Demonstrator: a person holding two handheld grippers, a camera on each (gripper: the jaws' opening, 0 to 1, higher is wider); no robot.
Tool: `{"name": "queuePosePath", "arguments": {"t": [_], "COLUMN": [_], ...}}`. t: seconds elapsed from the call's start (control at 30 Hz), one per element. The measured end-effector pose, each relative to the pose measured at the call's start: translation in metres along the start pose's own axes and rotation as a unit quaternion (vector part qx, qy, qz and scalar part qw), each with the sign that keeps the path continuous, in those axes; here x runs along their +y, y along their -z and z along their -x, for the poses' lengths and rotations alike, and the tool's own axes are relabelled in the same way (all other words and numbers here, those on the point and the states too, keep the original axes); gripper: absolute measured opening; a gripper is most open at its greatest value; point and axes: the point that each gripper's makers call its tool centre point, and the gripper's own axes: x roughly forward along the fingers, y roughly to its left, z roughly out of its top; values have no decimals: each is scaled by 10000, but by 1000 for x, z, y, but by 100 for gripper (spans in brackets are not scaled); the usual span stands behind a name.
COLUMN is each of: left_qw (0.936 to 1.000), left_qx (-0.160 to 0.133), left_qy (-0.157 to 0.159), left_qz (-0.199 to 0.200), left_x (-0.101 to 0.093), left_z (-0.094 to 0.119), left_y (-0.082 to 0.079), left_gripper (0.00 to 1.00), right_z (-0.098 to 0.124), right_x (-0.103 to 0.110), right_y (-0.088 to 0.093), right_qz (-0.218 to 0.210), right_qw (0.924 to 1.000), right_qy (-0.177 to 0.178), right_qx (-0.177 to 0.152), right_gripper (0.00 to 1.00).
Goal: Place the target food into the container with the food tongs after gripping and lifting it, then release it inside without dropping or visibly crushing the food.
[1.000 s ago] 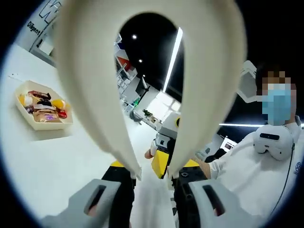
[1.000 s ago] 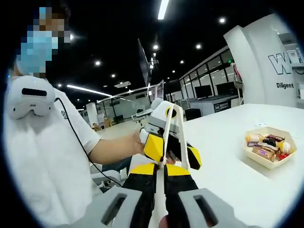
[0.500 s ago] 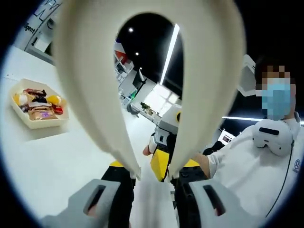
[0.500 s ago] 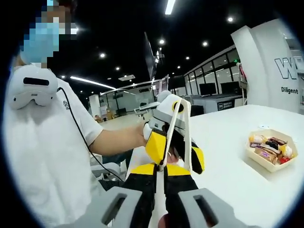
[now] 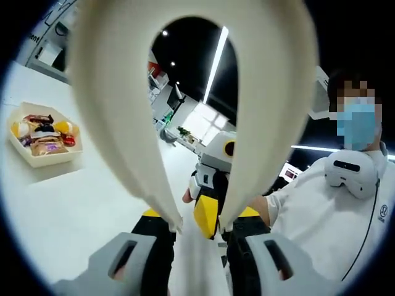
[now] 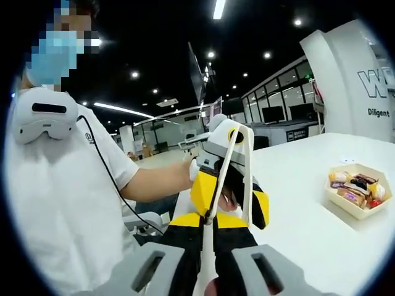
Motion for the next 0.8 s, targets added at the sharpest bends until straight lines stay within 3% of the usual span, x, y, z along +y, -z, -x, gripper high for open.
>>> {"name": "queuePosePath", "arguments": {"t": [0.3,0.8], "left_qw": [10000,9994], "left_qx": [64,-29], "left_qy": [60,298], "left_qz": [-9,-171], "left_x": [-2,-10], "left_z": [-2,-4], "left_y": [3,0], "left_gripper": [30,32], "right_z": [-1,1], "right_x": [3,10], "right_y": [3,-2], "right_qz": [-6,109], "right_qw": [9999,9997], "right_qy": [-90,-198], "right_qx": [54,-124], "right_gripper": [0,0]}}
